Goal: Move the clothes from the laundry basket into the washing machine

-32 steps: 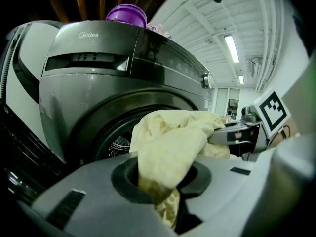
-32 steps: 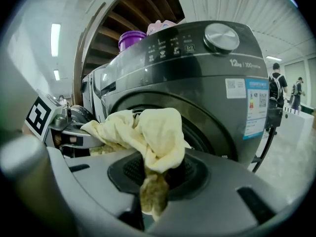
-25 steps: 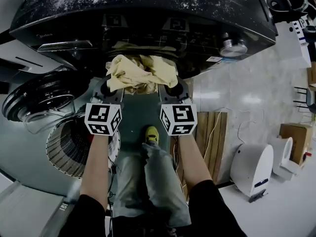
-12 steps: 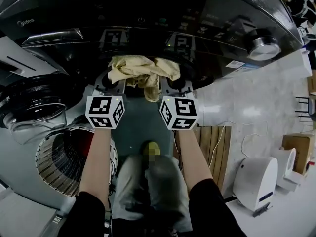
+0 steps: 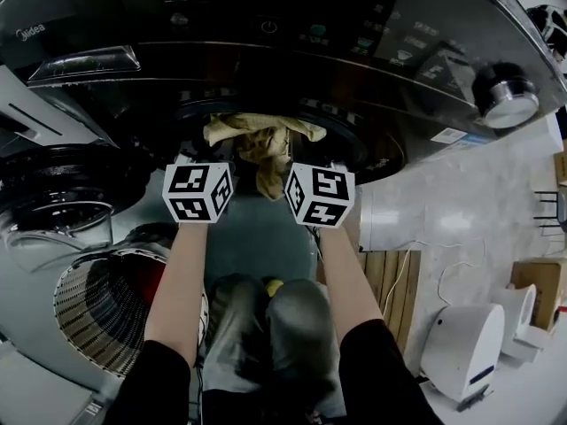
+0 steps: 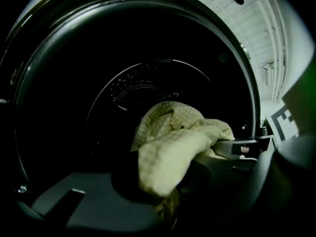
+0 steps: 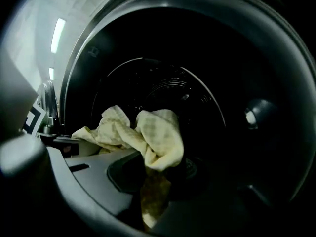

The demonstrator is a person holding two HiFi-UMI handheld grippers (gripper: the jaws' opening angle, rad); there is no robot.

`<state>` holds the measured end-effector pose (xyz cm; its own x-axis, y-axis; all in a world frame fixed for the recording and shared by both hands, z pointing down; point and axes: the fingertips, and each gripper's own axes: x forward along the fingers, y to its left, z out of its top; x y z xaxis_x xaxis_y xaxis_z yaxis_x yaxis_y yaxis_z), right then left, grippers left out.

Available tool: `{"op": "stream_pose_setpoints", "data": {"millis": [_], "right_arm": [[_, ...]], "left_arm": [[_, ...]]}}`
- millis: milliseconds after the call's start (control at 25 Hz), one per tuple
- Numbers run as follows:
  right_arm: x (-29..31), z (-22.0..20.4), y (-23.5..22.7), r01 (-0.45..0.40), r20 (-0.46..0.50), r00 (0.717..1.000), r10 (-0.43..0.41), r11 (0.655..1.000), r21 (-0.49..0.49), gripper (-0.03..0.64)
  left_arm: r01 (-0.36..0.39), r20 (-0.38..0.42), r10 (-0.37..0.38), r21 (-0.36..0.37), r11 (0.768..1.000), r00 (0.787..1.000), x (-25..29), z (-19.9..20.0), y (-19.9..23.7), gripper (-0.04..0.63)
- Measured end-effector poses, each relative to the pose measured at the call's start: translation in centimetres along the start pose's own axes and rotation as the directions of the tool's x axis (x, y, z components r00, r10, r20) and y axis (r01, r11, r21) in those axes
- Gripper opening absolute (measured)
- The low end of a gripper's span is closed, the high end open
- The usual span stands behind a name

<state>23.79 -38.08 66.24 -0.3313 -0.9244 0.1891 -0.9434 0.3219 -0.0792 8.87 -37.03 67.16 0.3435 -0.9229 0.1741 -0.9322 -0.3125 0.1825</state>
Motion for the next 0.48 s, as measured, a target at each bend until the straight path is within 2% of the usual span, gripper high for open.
{"op": "stream_pose_setpoints", "data": {"millis": [480], "right_arm": [[4.0, -2.3, -0.6, 0.020, -0.098, 0.995, -0.021, 1.000, -0.003, 0.134]], "left_arm": [[-0.021, -0.076, 0.018, -0.040, 0.999, 0.997, 3.4, -1.9, 2.8, 0.094]]}}
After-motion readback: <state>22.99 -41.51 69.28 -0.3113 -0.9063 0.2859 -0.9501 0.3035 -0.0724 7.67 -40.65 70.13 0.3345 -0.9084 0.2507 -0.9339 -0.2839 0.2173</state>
